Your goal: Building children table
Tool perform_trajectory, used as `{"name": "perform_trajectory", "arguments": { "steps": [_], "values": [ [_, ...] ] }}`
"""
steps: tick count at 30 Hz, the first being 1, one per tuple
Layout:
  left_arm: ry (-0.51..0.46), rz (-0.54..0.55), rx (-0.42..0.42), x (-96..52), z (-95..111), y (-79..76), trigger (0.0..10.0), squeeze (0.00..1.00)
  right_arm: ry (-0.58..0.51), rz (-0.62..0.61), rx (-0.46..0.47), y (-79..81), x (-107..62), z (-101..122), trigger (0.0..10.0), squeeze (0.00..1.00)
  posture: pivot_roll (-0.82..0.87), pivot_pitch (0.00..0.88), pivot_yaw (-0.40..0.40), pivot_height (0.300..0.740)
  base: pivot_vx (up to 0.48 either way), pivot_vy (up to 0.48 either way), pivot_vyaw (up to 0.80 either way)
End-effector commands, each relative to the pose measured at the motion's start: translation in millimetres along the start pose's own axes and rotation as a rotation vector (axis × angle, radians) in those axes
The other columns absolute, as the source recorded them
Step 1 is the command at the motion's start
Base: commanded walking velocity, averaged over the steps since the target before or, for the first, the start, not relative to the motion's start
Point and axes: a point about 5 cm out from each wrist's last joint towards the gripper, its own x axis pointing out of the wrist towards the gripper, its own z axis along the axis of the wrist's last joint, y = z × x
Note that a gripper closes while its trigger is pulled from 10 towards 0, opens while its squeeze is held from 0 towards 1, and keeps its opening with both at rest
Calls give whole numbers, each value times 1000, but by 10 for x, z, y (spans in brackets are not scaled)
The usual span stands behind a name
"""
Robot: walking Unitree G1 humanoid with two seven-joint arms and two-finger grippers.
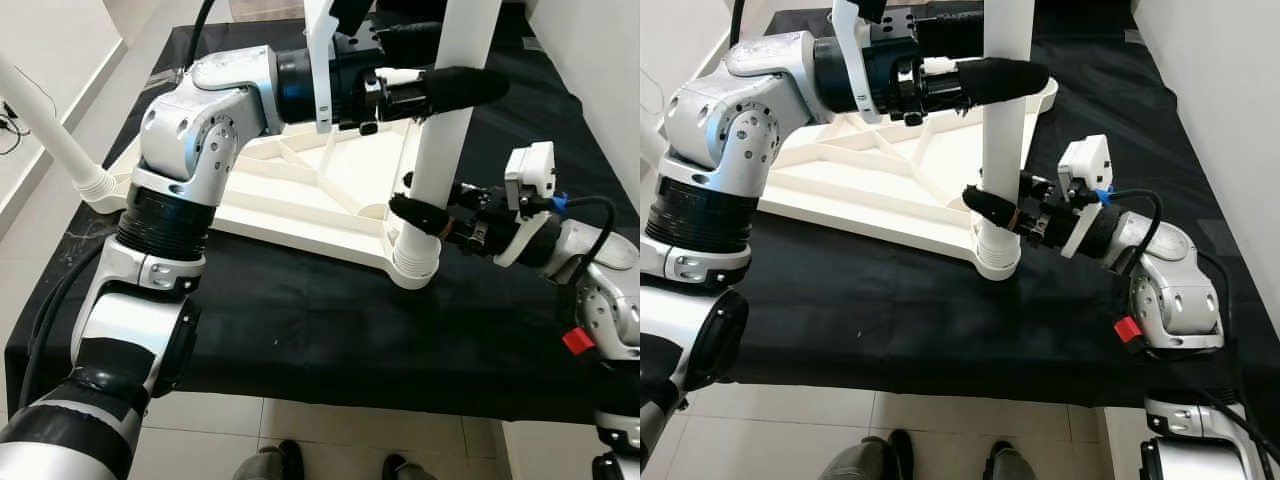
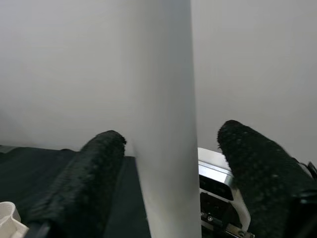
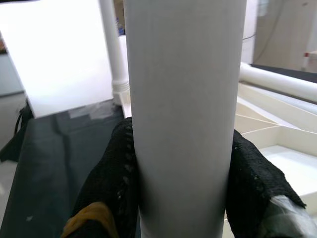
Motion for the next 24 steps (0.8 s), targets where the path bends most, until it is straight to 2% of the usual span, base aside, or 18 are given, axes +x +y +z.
{"name": "perform_trajectory", "arguments": {
  "steps": [1,4,7,8,9,10,11,12,14,20,24],
  "values": [
    [-44,15,8,-45,108,42,10000,1000,24,-60,35,-9,-63,-94,0,0,14,249,91,740,0,0,0],
    [-58,25,10,-88,165,74,10000,1000,18,-82,36,-8,-79,-104,0,0,16,249,89,740,0,0,0],
    [-71,64,31,-225,313,127,10000,1000,8,-126,38,57,-126,-139,0,0,18,249,88,740,0,0,0],
    [-71,64,31,-225,313,127,10000,1000,8,-126,38,57,-126,-139,0,0,18,249,88,740,0,0,0],
    [-76,76,38,-323,372,102,10000,1000,-1,-135,47,98,-135,-154,0,0,18,251,87,740,0,0,0],
    [-76,76,38,-323,372,102,10000,1000,-1,-135,47,98,-135,-154,0,0,18,251,87,740,0,0,0],
    [-75,103,50,-523,445,31,10000,1000,9,-142,53,210,-137,-203,0,0,18,254,89,740,0,0,0],
    [-75,103,50,-523,445,31,10000,1000,9,-142,53,210,-137,-203,0,0,18,254,89,740,0,0,0],
    [-71,136,54,-636,446,-3,10000,1000,19,-154,46,305,-117,-240,0,0,15,254,90,740,0,0,0],
    [-80,203,39,-705,391,44,10000,1000,36,-161,36,410,-81,-264,0,0,9,254,92,740,0,0,0],
    [-93,311,2,-739,290,161,10000,1000,31,-181,17,421,-13,-200,0,0,6,255,85,740,0,0,0]
  ]
}}
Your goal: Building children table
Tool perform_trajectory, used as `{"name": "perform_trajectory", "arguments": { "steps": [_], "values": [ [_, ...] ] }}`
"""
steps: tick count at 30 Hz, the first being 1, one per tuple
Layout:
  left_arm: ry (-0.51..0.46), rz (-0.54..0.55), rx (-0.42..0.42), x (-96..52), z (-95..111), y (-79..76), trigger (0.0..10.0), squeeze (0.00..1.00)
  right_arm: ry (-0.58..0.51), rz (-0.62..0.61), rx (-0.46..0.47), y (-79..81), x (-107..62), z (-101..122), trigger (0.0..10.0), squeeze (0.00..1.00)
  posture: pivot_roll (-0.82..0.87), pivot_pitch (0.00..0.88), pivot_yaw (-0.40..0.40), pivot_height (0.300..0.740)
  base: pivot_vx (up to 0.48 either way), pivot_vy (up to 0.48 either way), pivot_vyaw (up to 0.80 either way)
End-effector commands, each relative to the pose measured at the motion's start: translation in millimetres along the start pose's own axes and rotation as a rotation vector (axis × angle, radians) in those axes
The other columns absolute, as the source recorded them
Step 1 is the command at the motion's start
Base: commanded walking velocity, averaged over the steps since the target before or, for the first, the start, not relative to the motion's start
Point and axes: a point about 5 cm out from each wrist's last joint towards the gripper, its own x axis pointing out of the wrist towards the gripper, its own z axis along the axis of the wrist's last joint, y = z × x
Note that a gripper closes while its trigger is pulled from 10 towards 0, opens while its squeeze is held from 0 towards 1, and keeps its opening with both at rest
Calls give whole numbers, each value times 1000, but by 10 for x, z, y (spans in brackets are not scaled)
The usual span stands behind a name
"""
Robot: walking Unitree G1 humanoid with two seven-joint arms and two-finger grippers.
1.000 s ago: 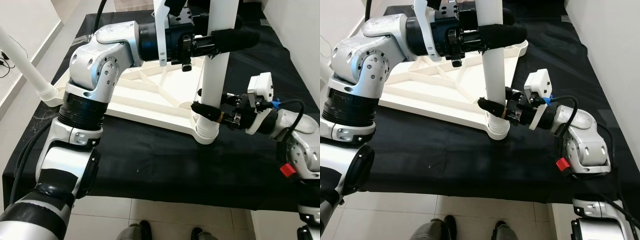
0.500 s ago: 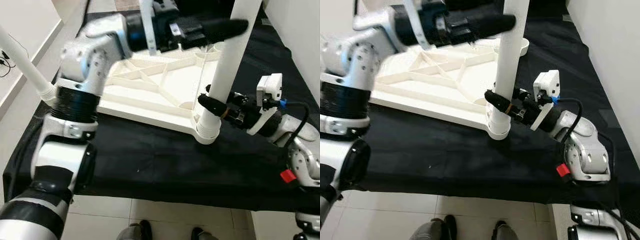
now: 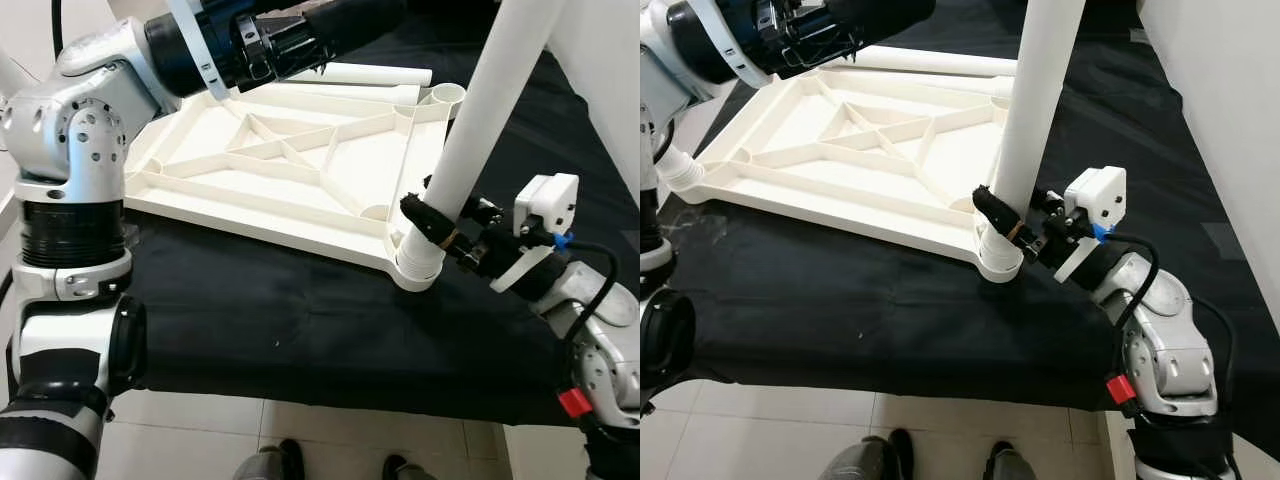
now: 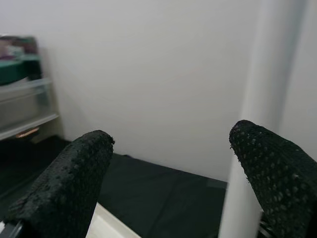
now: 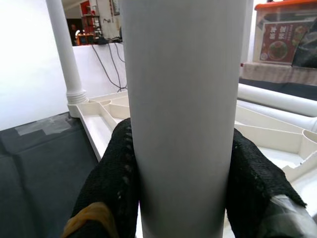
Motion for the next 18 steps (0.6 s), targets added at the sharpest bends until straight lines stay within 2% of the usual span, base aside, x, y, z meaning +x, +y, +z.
{"name": "perform_trajectory", "arguments": {
  "steps": [1,4,6,7,8,9,10,11,12,13,14,16,17,18],
  "values": [
    [-8,35,2,-59,-9,38,10000,1000,72,25,48,84,10,-152,0,0,6,255,85,740,0,0,0],
    [-5,75,-12,-101,-27,48,10000,1000,85,1,31,69,17,-136,0,0,6,255,84,740,0,0,0],
    [-2,143,-33,-199,-69,45,10000,1000,137,-73,21,75,26,-154,0,0,9,256,78,740,0,0,0],
    [-3,191,-46,-285,-111,37,10000,1000,237,-243,-5,76,31,-251,0,0,9,257,72,740,0,0,0],
    [-3,191,-46,-285,-111,37,10000,1000,237,-243,-5,76,31,-251,0,0,9,257,72,740,0,0,0],
    [-6,231,-59,-362,-149,30,10000,1000,326,-476,-43,69,-21,-338,0,0,6,258,71,740,0,0,0],
    [-11,261,-74,-425,-182,11,10000,1000,368,-636,-20,143,-101,-399,0,0,4,264,60,740,0,0,0],
    [-11,261,-74,-425,-182,11,10000,1000,368,-636,-20,143,-101,-399,0,0,4,264,60,740,0,0,0],
    [-12,294,-101,-507,-255,-20,10000,1000,388,-681,-14,296,-129,-458,0,0,7,270,64,740,0,0,0],
    [2,311,-126,-580,-368,-93,10000,0,377,-680,17,410,-116,-491,0,0,1,264,67,740,0,0,0],
    [2,311,-126,-580,-368,-93,10000,0,377,-680,17,410,-116,-491,0,0,1,264,67,740,0,0,0],
    [20,328,-161,-655,-508,-207,10000,0,346,-655,38,492,-50,-487,0,0,15,256,55,740,0,0,0],
    [20,328,-161,-655,-508,-207,10000,0,346,-655,38,492,-50,-487,0,0,15,256,55,740,0,0,0],
    [33,328,-171,-678,-566,-274,10000,0,322,-663,46,462,0,-464,0,0,17,251,53,740,0,0,0]
  ]
}}
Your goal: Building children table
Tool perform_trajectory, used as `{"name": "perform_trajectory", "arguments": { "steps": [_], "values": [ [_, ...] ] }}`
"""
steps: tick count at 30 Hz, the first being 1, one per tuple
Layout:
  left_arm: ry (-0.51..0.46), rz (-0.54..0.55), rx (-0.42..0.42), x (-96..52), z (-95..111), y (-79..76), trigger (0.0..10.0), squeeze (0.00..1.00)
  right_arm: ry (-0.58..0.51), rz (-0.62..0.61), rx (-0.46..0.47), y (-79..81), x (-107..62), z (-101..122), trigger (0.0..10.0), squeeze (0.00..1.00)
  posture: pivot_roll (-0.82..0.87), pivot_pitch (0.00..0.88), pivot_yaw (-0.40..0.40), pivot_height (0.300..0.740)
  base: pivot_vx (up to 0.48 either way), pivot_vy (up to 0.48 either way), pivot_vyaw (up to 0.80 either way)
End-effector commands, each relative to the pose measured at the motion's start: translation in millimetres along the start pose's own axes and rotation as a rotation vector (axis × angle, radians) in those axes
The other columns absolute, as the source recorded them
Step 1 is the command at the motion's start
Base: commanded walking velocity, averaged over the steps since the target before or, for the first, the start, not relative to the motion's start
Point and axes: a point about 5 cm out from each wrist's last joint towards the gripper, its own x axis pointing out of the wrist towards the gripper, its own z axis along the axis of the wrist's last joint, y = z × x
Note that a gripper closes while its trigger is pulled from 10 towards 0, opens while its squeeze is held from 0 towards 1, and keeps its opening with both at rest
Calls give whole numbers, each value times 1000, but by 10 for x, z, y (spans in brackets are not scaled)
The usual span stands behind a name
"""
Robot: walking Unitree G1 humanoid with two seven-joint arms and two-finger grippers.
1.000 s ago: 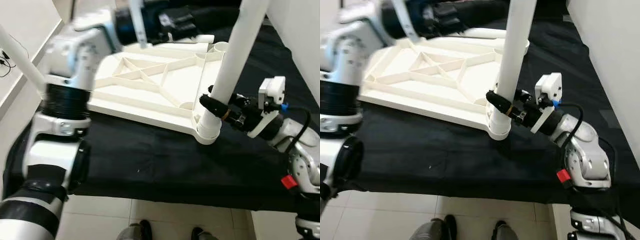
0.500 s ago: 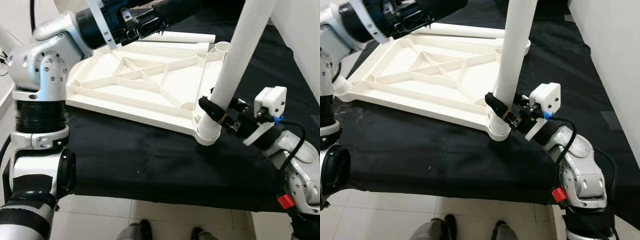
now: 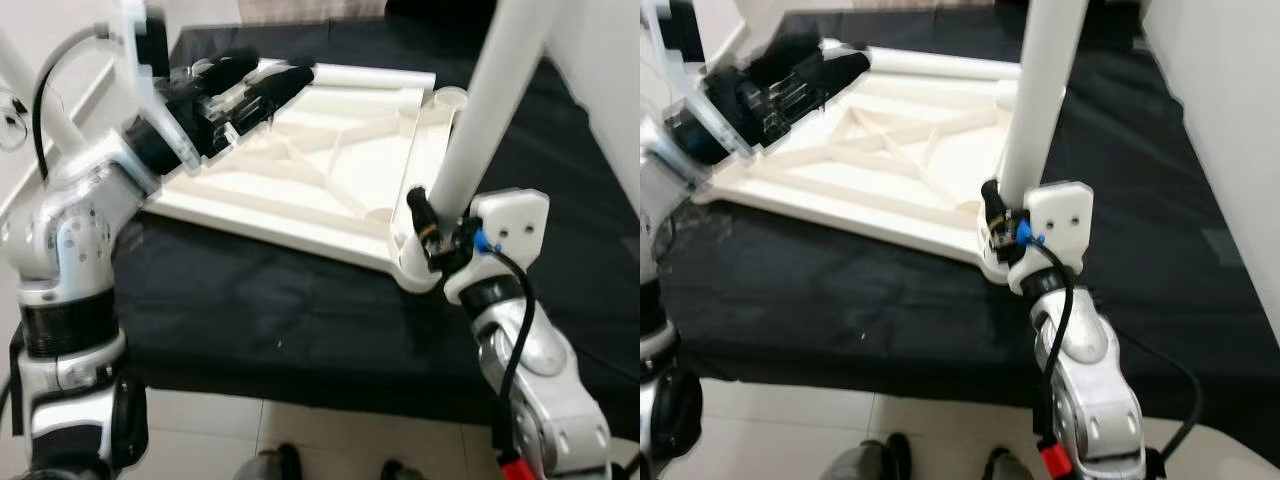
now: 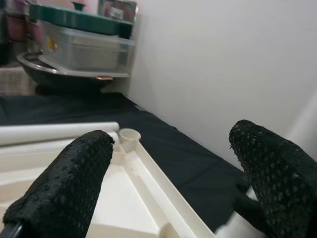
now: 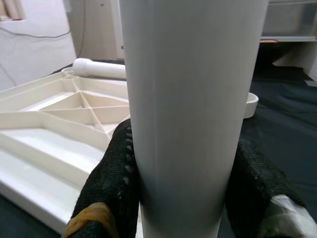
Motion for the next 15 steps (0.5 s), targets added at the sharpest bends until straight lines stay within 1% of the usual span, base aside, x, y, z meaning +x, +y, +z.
{"name": "perform_trajectory", "arguments": {
  "steps": [1,4,6,8,10,12,13,15],
  "values": [
    [13,-16,-2,-62,-80,-114,10000,0,179,-36,16,-17,34,-340,0,0,22,252,52,740,0,0,0],
    [16,-12,-6,-83,-120,-120,10000,0,181,-36,23,-8,42,-350,0,0,22,252,52,740,0,0,0],
    [21,-4,-17,-108,-161,-122,10000,0,200,-33,22,33,21,-383,0,0,23,253,56,740,0,0,0],
    [22,-11,-26,-93,-178,-123,10000,0,211,-35,18,56,6,-403,0,0,22,253,58,740,0,0,0],
    [17,-22,-38,-49,-179,-150,10000,0,223,-65,13,83,-7,-393,0,0,17,251,59,740,0,0,0],
    [6,-61,-54,0,-168,-221,10000,0,224,-82,11,92,-14,-383,0,0,15,250,59,740,0,0,0],
    [6,-61,-54,0,-168,-221,10000,0,224,-82,11,92,-14,-383,0,0,15,250,59,740,0,0,0],
    [-20,-167,-66,36,-123,-377,10000,0,222,-89,11,84,-13,-381,0,0,10,251,56,740,0,0,0]
  ]
}}
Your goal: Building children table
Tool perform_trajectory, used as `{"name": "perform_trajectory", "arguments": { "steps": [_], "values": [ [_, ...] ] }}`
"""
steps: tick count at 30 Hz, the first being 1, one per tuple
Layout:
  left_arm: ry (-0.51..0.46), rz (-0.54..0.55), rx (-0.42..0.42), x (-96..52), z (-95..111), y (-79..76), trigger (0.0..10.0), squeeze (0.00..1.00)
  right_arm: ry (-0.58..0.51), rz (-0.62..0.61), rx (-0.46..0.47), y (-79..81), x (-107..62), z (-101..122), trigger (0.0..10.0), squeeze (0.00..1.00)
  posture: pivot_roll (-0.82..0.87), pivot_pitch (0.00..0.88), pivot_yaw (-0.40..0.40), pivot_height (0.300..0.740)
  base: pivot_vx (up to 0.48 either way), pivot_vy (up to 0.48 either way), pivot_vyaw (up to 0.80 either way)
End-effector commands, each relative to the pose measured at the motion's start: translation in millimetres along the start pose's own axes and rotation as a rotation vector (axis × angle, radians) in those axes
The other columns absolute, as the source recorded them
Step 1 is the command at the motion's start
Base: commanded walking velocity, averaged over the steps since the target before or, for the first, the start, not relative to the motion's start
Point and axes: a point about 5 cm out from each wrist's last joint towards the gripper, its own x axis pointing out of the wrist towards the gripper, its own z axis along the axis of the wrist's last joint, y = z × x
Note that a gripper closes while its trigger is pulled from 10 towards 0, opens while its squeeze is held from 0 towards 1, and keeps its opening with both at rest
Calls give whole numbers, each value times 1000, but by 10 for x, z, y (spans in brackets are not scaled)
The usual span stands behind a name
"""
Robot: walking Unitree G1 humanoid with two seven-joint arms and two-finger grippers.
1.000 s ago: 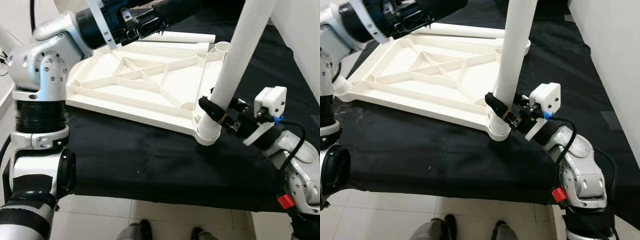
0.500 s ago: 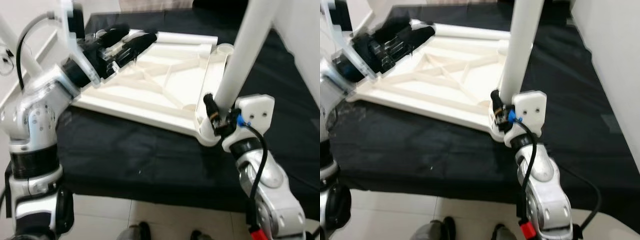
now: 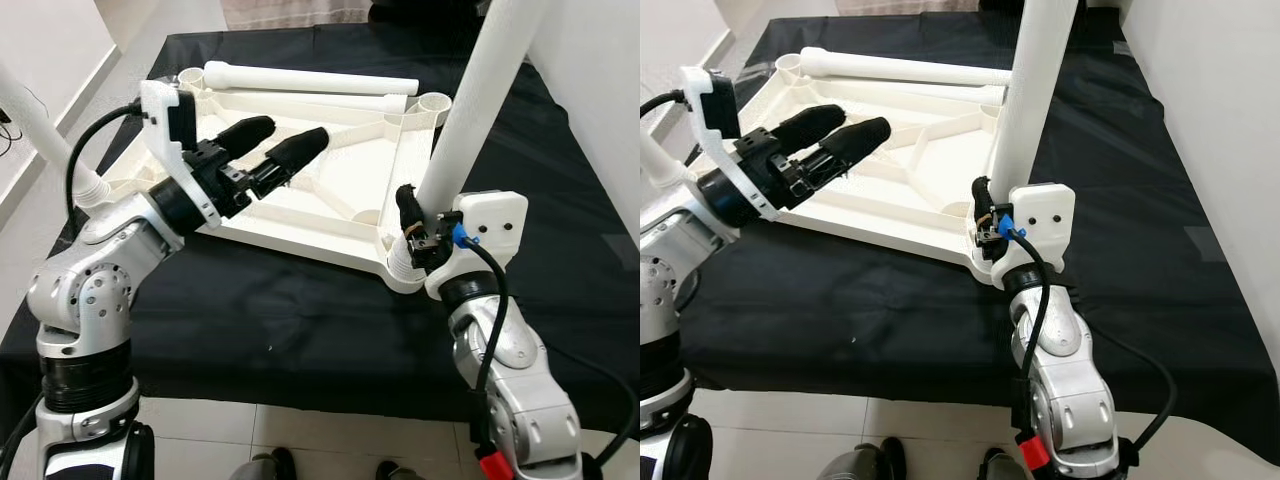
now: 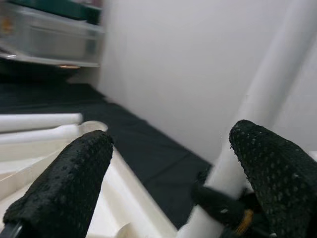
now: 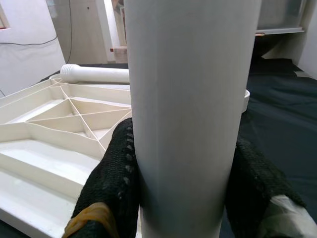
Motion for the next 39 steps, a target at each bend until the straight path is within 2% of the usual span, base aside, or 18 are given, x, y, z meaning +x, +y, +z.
{"name": "perform_trajectory", "arguments": {
  "steps": [1,2,6,7,8,11,12,13,14,16,20,24,35,36,38,39],
  "values": [
    [-9,-62,0,9,29,-95,10000,0,221,-68,-29,-95,-45,-390,0,0,10,251,56,740,0,0,0],
    [-41,-155,-9,58,93,-204,10000,0,218,-70,-28,-103,-37,-386,0,0,6,249,60,740,0,0,0],
    [-57,-224,1,107,169,-263,10000,0,215,-70,-28,-109,-32,-378,0,0,6,250,59,740,0,0,0],
    [-50,-272,25,162,241,-289,10000,0,212,-70,-26,-107,-29,-372,0,0,7,250,59,740,0,0,0],
    [-50,-272,25,162,241,-289,10000,0,212,-70,-26,-107,-29,-372,0,0,7,250,59,740,0,0,0],
    [-7,-295,63,336,254,-241,10000,0,202,-62,-22,-85,-22,-350,0,0,8,247,63,740,0,0,0],
    [-7,-295,63,336,254,-241,10000,0,202,-62,-22,-85,-22,-350,0,0,8,247,63,740,0,0,0],
    [10,-294,68,398,235,-218,10000,0,198,-59,-21,-77,-19,-343,0,0,8,247,63,740,0,0,0],
    [10,-294,68,398,235,-218,10000,0,198,-59,-21,-77,-19,-343,0,0,8,247,63,740,0,0,0],
    [64,-291,67,577,91,-159,10000,0,192,-52,-15,-54,-6,-327,0,0,10,240,70,740,0,0,0],
    [117,-289,66,827,-111,-155,10000,0,162,-27,-16,-27,15,-276,0,0,2,236,74,740,0,0,0],
    [123,-301,69,978,-148,-149,10000,0,121,27,-42,60,23,-207,0,0,-1,233,80,740,0,0,0],
    [100,-386,79,1121,-97,-202,10000,0,113,51,-50,121,3,-184,0,0,-5,234,88,740,0,0,0],
    [100,-392,85,1139,-95,-200,9294,0,113,51,-51,123,0,-183,0,0,-2,235,88,740,0,0,0],
    [99,-396,90,1151,-94,-199,9294,0,114,52,-51,124,-2,-182,0,0,-2,235,88,740,0,0,0],
    [100,-400,93,1158,-89,-202,0,0,115,53,-51,125,-3,-182,0,0,0,237,88,740,0,0,0]
  ]
}}
